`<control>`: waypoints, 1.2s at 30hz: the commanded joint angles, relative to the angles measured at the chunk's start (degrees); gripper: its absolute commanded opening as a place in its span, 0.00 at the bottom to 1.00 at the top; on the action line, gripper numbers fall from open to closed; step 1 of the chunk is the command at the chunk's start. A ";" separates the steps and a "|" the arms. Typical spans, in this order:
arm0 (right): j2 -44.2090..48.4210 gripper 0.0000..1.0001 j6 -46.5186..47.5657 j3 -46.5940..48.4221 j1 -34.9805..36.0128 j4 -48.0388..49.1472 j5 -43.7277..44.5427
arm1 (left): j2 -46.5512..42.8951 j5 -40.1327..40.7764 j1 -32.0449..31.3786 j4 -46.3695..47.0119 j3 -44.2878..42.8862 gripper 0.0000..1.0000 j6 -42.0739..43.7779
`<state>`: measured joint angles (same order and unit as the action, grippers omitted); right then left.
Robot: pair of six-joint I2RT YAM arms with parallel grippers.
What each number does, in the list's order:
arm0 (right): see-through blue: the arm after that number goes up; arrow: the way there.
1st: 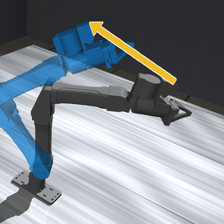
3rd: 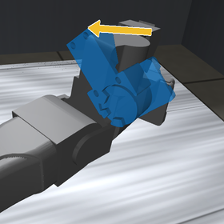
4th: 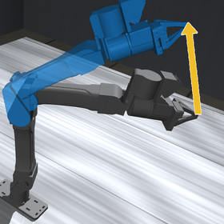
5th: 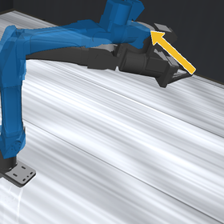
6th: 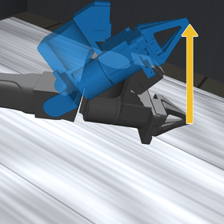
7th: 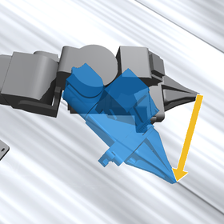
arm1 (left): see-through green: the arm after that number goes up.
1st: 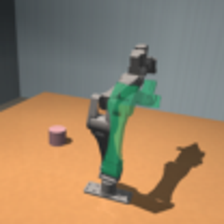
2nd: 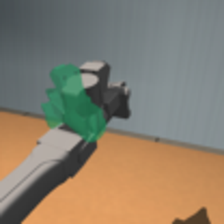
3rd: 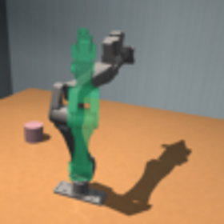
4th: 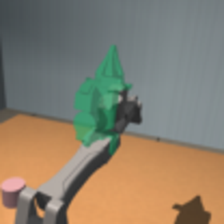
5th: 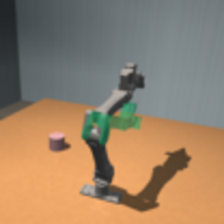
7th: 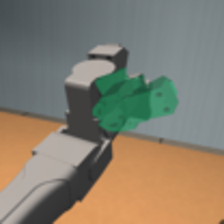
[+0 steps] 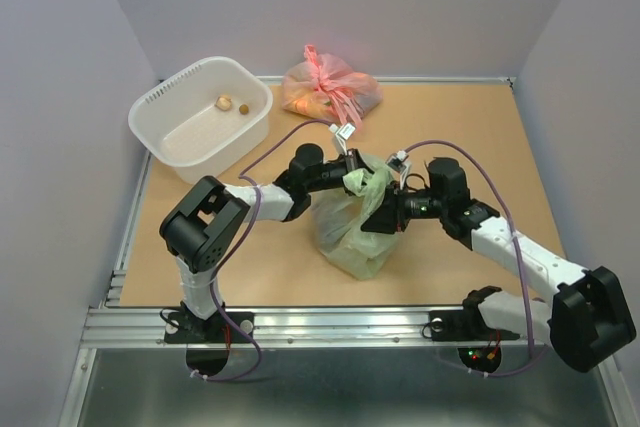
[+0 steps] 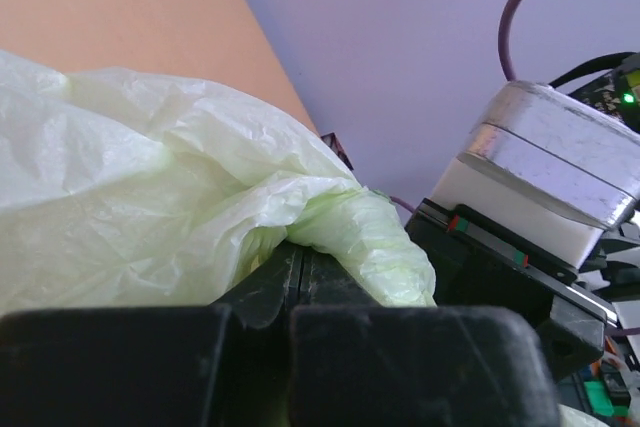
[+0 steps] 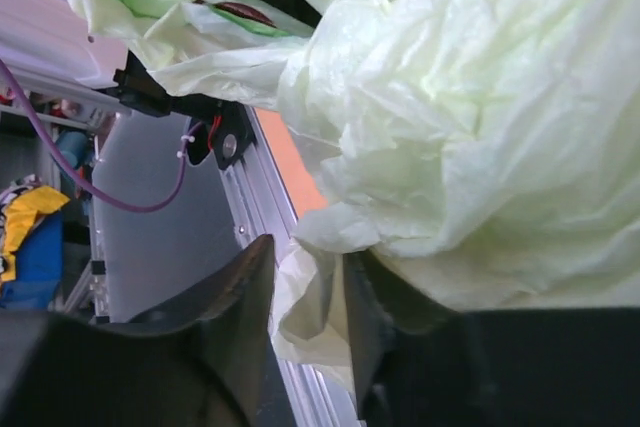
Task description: Place the fake fruits into the plastic bag and tie a complex knot
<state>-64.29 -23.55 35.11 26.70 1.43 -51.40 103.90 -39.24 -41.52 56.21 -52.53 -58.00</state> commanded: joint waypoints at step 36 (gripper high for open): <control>-2.59 0.50 11.25 8.31 -8.68 -16.11 -1.61 | -0.89 -4.88 0.56 12.08 -0.11 0.00 -2.12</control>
<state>-67.40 -10.46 46.30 14.81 -14.63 -49.67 103.88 -46.63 -41.08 59.05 -50.70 -58.74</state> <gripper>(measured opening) 0.476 0.026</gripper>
